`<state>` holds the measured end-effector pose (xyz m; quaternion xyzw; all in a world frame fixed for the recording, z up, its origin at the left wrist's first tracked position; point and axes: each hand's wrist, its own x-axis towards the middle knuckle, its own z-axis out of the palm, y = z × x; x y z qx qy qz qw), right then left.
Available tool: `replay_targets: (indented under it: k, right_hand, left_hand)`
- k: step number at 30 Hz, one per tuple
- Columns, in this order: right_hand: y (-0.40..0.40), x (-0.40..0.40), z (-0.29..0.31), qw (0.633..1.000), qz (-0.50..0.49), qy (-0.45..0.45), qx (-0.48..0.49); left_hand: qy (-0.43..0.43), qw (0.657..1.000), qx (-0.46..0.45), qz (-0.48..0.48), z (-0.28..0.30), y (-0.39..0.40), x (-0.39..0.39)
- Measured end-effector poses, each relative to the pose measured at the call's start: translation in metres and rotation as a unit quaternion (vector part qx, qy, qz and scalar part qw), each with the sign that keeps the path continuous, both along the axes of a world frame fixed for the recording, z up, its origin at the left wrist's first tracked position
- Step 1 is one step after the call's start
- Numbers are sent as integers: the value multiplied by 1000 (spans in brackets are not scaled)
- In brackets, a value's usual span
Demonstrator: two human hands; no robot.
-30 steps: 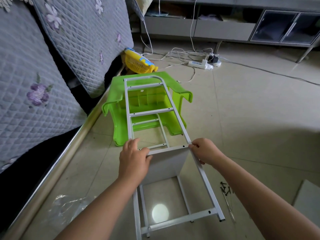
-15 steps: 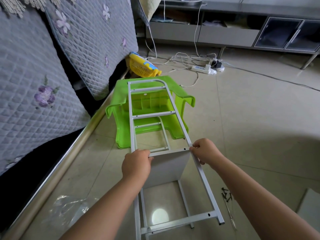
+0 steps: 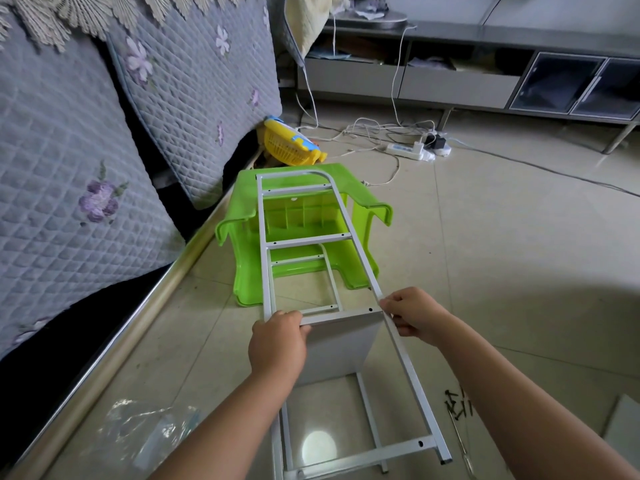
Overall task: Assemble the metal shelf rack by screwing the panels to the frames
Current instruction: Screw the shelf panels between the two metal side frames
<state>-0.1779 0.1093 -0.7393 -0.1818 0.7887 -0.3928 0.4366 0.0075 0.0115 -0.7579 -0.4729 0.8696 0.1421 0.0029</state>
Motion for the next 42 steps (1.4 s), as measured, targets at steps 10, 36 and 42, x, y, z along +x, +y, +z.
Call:
replay_targets:
  k: [10,36,42]
  right_hand:
    - [5,0,-5,999,2,27,-21]
    - [6,10,28,977,-158,-132,-50]
    - [2,13,26,972,64,225,27]
  left_hand:
    - [-30,997,-33,-60,2,0,8]
    - [-152,981,-75,-91,13,5,3]
    - [-34,985,-85,-145,5,-8,13]
